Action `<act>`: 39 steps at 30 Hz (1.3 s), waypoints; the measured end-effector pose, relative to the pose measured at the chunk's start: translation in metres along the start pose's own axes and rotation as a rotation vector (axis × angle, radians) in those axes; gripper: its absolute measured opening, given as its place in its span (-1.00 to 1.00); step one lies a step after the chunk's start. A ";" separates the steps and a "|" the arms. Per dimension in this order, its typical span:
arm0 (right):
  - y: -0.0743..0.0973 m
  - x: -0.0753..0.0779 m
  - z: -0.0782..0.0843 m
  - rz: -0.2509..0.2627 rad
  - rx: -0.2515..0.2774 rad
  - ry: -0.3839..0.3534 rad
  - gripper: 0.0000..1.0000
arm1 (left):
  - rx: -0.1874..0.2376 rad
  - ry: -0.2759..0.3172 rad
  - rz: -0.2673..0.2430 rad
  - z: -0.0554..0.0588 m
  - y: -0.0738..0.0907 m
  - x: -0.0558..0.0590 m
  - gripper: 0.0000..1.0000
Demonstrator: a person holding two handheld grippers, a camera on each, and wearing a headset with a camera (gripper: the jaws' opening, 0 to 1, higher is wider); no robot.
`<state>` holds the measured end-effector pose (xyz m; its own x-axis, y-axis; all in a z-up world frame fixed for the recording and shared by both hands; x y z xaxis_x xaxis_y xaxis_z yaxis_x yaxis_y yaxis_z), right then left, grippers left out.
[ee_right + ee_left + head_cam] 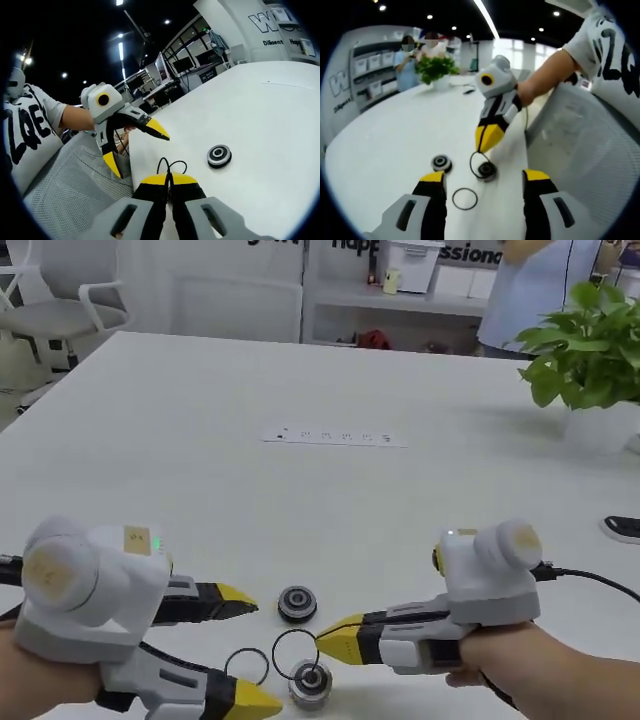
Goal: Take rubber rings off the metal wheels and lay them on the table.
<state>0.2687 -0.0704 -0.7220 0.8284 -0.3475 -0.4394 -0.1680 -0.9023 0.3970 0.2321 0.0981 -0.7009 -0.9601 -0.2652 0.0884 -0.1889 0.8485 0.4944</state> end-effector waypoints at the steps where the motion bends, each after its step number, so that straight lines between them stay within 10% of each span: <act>1: -0.002 -0.001 -0.002 -0.002 0.000 0.003 -1.00 | 0.000 0.001 -0.005 0.001 0.002 0.000 0.25; 39: -0.051 0.005 0.003 0.011 -0.093 -0.017 -1.00 | 0.005 0.059 -0.115 0.022 0.036 -0.009 0.46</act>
<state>0.2799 -0.0273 -0.7464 0.8176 -0.3619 -0.4479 -0.1260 -0.8714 0.4742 0.2289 0.1412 -0.7033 -0.9183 -0.3875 0.0816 -0.2985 0.8129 0.5001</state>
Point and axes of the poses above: the centre of the closed fingertips' face, and the gripper's own axes: y roughly backward along the fingers, x roughly to its right, z roughly out of its underside, the point moved 8 cm from there along y, roughly backward along the fingers, and after that the axes turned 5 degrees about z, right-handed, at the moved point
